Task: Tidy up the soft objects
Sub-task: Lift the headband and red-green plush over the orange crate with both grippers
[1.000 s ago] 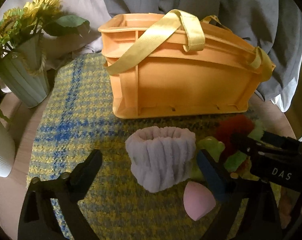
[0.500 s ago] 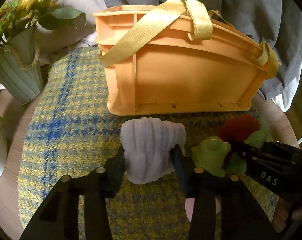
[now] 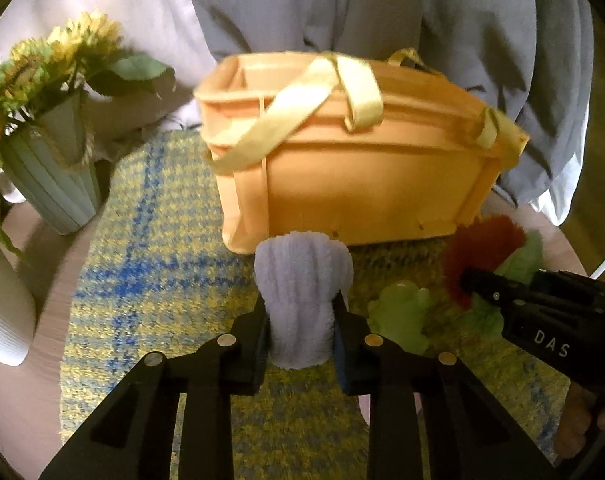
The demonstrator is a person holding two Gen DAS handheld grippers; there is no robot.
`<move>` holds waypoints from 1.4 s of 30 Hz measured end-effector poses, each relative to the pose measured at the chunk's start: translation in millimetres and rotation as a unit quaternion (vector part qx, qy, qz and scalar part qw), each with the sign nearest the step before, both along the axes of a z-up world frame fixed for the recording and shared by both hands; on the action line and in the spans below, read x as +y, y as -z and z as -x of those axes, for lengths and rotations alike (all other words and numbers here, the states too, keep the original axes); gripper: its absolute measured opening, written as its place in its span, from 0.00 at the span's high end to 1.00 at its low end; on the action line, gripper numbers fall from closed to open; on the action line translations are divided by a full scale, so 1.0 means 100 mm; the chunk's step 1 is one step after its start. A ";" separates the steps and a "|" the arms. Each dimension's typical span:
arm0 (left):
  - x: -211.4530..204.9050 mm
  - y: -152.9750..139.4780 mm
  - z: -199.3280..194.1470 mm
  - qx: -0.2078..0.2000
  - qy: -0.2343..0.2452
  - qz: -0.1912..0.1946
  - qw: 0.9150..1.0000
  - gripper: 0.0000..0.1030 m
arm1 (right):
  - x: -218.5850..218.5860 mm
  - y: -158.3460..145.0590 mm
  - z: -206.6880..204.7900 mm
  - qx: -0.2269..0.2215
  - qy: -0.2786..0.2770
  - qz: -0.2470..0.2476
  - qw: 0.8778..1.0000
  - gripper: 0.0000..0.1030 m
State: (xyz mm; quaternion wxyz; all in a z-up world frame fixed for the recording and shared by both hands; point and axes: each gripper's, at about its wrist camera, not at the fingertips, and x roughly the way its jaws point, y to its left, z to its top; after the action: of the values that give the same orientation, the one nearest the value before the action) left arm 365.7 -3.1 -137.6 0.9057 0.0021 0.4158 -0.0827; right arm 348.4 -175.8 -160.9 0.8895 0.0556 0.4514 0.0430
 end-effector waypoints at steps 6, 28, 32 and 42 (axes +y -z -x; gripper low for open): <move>0.06 -0.27 0.13 -0.031 -0.005 0.013 0.999 0.74 | 0.03 -0.25 0.11 -0.035 -0.007 0.000 0.999 0.64; 0.10 -1.16 0.52 -0.161 -0.003 0.033 0.986 0.74 | 0.09 -1.20 0.52 -0.175 -0.017 -0.007 0.984 0.63; 0.13 -1.29 0.50 -0.180 -0.004 0.041 0.983 0.74 | 0.10 -1.35 0.52 -0.198 -0.018 -0.012 0.980 0.63; 0.11 -1.53 0.39 -0.220 -0.001 0.040 0.975 0.74 | 0.10 -1.62 0.45 -0.248 -0.017 -0.016 0.968 0.63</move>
State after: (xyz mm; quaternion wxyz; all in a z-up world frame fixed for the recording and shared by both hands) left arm 326.4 8.2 15.3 0.9744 -0.0162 0.2028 -0.0956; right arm 303.4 -165.7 0.9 0.9718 0.0502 0.2168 0.0777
